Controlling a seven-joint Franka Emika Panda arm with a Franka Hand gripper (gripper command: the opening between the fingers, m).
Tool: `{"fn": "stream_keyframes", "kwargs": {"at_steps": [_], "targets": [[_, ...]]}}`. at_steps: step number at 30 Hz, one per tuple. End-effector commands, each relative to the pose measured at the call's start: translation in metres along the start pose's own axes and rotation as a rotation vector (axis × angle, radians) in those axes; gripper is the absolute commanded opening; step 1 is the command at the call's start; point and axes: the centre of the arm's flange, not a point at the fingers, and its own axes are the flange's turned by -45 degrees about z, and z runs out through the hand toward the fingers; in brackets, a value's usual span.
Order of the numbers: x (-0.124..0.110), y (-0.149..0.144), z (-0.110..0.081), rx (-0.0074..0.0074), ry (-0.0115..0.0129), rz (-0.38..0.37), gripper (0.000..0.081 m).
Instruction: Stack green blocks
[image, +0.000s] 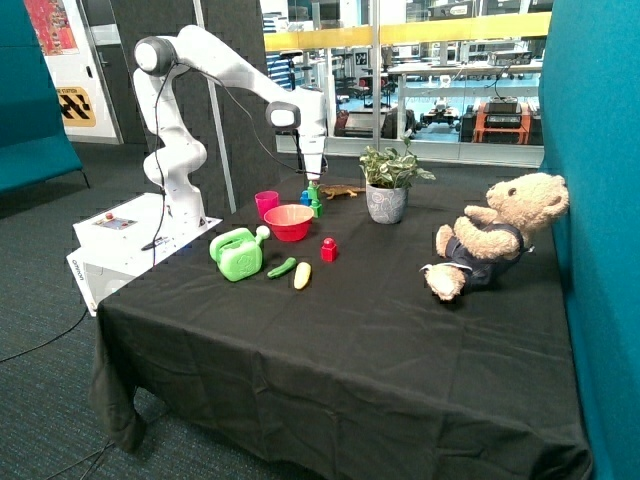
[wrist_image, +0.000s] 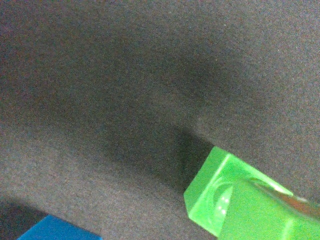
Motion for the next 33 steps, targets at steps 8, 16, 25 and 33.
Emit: {"fn": "stream_keyframes", "kwargs": {"at_steps": [8,16,25,33], "targets": [[-0.001,-0.0033,0.0062,-0.0005,0.0,0.0,0.0],[-0.0034,-0.0043,0.0073,-0.0005,0.0,-0.002,0.0],[-0.0055,-0.0019,0.0103,-0.0005,0.0,-0.002,0.0],[-0.0082,0.0035,0.0139,-0.0005,0.0,0.011,0.0]]}}
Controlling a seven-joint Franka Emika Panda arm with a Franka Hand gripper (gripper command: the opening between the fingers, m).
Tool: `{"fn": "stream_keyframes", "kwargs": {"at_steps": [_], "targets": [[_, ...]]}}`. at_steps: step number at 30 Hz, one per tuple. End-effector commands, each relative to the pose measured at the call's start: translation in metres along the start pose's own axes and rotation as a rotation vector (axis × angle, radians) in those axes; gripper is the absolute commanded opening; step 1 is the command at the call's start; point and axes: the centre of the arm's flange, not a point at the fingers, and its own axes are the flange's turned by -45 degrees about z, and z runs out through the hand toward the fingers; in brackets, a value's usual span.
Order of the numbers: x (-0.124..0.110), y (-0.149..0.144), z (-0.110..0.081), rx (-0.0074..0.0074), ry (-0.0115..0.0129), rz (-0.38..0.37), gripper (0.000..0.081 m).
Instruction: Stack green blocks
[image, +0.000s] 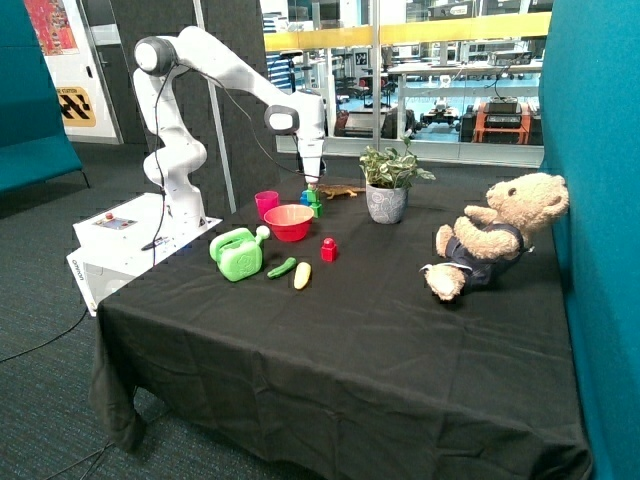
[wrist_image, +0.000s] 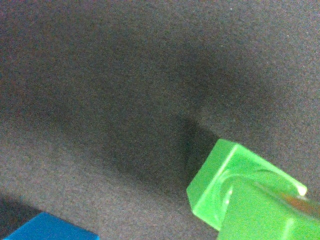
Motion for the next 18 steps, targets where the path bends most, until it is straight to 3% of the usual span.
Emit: {"fn": "stream_keyframes", "kwargs": {"at_steps": [1,18], "targets": [[-0.0037,0.0047,0.0043,0.0005,-0.0025,0.011,0.0],[0.0015,0.0039,0.0041,0.0005,-0.0025,0.014,0.0]]}}
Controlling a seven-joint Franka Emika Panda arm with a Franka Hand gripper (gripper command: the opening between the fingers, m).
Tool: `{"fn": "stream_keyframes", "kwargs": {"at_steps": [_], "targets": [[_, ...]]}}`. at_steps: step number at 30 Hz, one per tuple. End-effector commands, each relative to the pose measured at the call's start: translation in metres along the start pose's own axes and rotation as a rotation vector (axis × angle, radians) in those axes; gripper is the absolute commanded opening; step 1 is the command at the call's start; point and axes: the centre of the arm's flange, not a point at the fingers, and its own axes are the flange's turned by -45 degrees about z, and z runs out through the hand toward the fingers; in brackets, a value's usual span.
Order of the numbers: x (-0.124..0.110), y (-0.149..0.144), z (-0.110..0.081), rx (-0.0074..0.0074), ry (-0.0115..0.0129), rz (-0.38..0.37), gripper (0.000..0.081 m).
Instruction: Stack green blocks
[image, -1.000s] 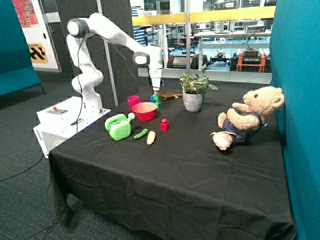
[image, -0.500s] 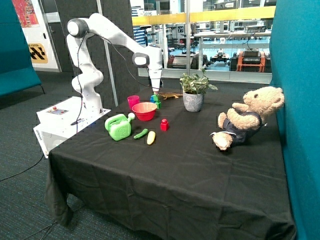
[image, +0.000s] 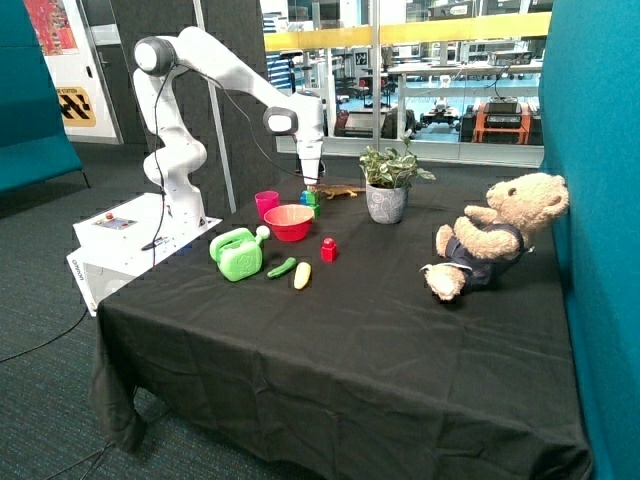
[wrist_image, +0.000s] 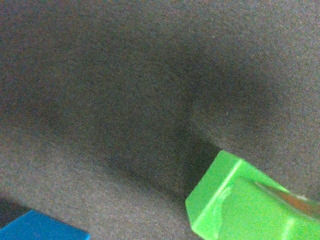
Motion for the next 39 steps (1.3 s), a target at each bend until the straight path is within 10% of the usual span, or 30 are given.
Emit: {"fn": "stream_keyframes", "kwargs": {"at_steps": [1,39], "targets": [[0.005,0.0,0.001,-0.0004,-0.0027,0.001,0.0],[0.011,0.002,0.013,-0.0004,-0.0027,0.009,0.0]]}}
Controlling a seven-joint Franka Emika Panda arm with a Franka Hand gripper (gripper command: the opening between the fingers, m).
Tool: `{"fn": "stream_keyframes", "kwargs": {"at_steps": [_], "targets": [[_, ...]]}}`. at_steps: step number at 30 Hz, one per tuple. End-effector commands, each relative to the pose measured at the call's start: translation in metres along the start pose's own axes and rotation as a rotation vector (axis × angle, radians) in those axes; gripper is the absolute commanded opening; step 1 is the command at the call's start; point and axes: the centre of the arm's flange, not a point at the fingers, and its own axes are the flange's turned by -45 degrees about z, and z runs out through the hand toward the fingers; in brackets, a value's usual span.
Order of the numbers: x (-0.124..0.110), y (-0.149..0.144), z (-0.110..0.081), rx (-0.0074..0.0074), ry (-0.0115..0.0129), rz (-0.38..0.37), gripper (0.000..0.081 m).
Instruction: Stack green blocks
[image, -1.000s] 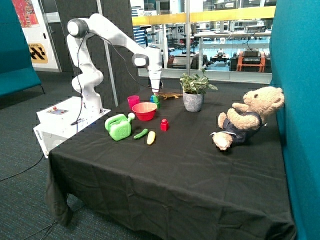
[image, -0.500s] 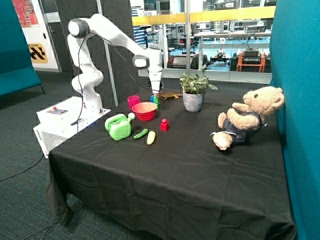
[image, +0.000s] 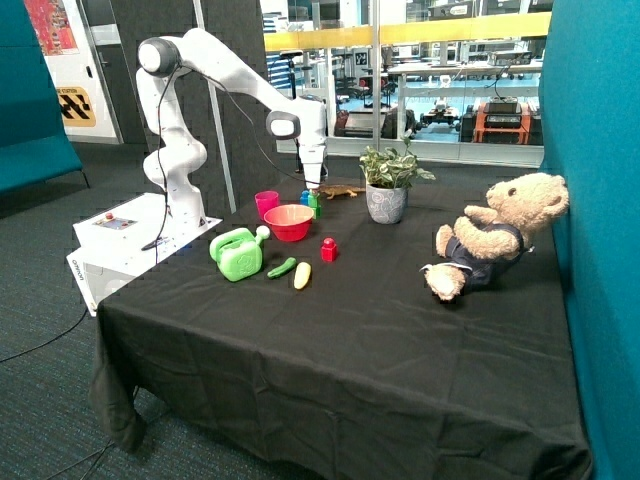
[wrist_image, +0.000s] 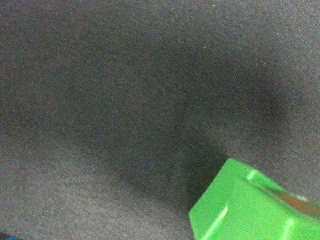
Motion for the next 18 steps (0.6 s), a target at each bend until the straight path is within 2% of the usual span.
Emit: {"fn": "stream_keyframes", "kwargs": {"at_steps": [1,4,5,6,7,8,10,11,14,18], "targets": [[0.004,-0.0032,0.0011,-0.004,-0.0042,-0.003,0.0],[0.0045,-0.0035,0.0007,-0.004,-0.0042,-0.004,0.0],[0.0047,-0.0035,0.0003,-0.004,-0.0042,-0.005,0.0037],[0.005,-0.0035,-0.0001,-0.004,-0.0042,-0.006,0.0148],[0.0055,-0.0034,-0.0007,-0.004,-0.0042,-0.003,0.0317],[0.0059,-0.0032,-0.0009,-0.004,-0.0042,-0.002,0.0445],[0.0063,-0.0026,-0.0007,-0.004,-0.0042,-0.001,0.0627],[0.0063,-0.0024,-0.0006,-0.004,-0.0042,0.0,0.068],[0.0059,-0.0018,0.0,-0.004,-0.0042,0.001,0.0765],[0.0057,-0.0006,0.0009,-0.004,-0.0042,0.002,0.0805]]}}
